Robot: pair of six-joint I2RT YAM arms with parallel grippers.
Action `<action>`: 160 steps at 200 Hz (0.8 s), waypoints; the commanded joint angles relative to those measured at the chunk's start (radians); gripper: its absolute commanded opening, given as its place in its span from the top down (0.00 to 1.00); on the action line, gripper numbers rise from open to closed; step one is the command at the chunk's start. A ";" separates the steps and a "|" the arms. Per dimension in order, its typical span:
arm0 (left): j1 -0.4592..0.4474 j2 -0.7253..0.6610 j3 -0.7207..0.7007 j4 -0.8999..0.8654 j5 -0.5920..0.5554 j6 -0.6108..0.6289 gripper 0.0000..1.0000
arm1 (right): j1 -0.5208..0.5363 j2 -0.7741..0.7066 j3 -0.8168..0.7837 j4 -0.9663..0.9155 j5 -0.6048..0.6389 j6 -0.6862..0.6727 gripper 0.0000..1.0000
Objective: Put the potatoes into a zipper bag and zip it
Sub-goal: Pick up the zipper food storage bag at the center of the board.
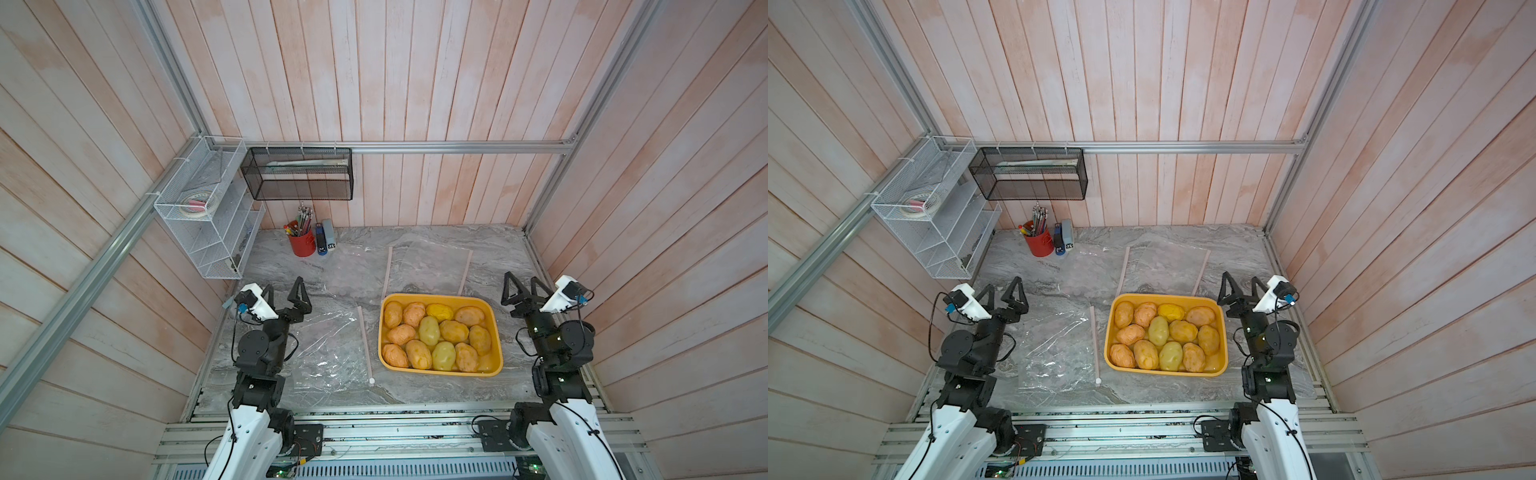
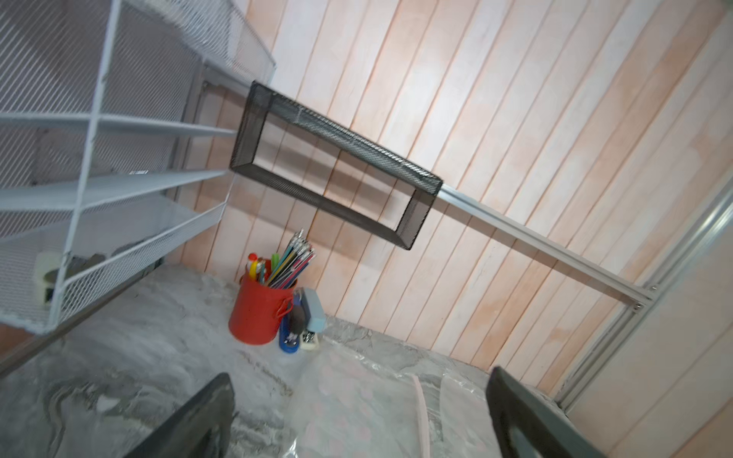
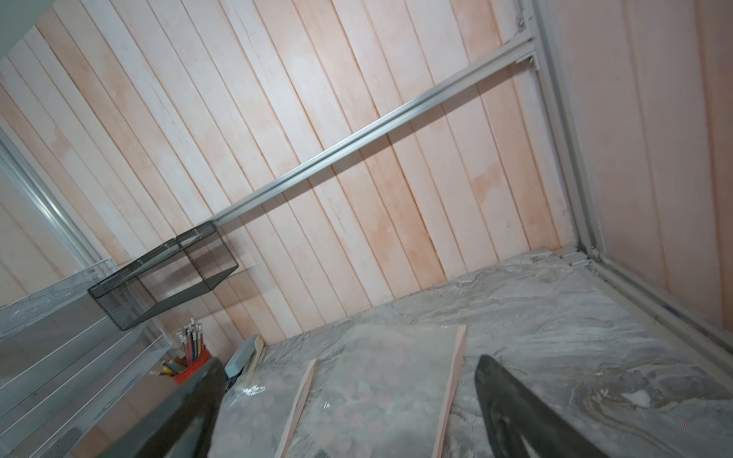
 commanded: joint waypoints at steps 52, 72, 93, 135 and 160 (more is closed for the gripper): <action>-0.248 0.332 0.263 -0.646 -0.149 -0.205 0.01 | 0.192 0.145 0.072 -0.229 -0.154 0.072 0.06; -0.442 0.466 0.294 -0.647 -0.276 -0.258 0.05 | 0.375 0.205 0.113 -0.305 0.049 0.043 0.20; -0.559 0.586 0.292 -0.596 -0.294 -0.292 0.08 | 0.498 0.282 0.139 -0.337 0.140 0.042 0.32; -0.646 0.739 0.279 -0.516 -0.280 -0.328 0.12 | 0.588 0.381 0.148 -0.360 0.224 0.043 0.40; -0.660 0.798 0.277 -0.469 -0.253 -0.324 0.12 | 0.612 0.380 0.132 -0.357 0.262 0.053 0.40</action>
